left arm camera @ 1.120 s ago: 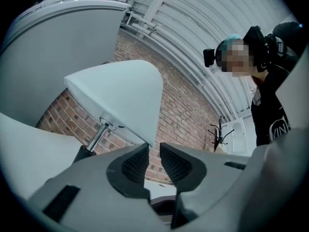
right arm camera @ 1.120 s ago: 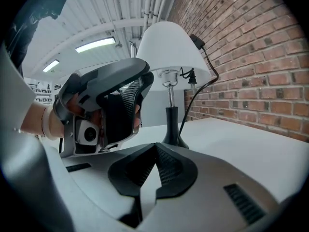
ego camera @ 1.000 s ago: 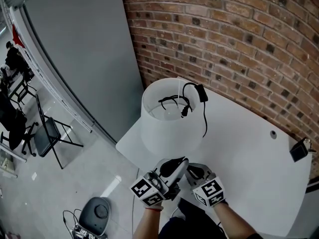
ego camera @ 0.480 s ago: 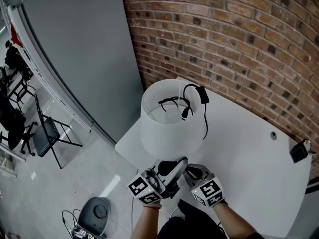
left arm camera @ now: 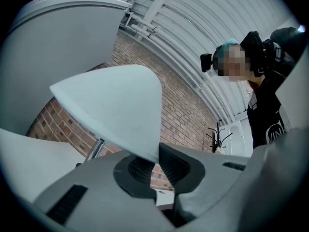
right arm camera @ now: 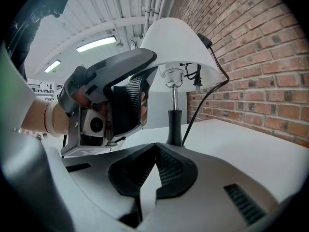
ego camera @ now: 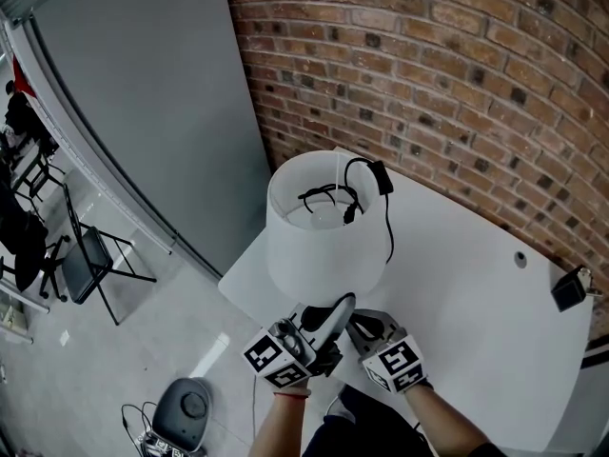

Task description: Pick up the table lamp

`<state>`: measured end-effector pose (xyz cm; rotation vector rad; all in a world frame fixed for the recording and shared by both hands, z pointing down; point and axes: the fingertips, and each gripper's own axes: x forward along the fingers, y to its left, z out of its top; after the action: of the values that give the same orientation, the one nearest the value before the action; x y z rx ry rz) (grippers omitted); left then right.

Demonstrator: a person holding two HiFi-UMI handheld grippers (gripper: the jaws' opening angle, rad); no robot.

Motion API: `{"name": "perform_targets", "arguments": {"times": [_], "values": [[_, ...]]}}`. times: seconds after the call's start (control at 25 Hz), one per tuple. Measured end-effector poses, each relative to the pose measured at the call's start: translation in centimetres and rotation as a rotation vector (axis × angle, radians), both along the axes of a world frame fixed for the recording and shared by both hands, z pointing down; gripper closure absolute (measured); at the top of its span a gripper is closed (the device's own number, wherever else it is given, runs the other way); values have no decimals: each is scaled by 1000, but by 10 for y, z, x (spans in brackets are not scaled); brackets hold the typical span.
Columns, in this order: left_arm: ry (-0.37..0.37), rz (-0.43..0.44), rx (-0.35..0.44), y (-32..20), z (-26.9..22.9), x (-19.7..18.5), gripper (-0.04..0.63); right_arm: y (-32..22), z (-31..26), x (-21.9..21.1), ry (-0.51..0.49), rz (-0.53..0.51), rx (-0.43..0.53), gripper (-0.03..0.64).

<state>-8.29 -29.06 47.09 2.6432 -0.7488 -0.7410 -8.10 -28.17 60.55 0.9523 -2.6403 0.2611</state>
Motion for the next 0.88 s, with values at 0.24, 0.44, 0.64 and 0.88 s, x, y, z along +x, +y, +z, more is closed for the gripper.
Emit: {"name": "perform_targets", "arguments": {"times": [0.24,0.44,0.64,0.88], "values": [[-3,0,-16,-19,-10,-6,569,-23,-13,-4,2,26,0,616],[0,2,-28,-32,-17,-7,571,-37,-17,-12,16,21,-18,614],[3,-10,-29,-47,-25,-12,571,-54,-22,-23,29,7,-29,551],[8,-31,-37,-64,-30,-18,575,-81,-14,-26,63,42,-69,507]]}}
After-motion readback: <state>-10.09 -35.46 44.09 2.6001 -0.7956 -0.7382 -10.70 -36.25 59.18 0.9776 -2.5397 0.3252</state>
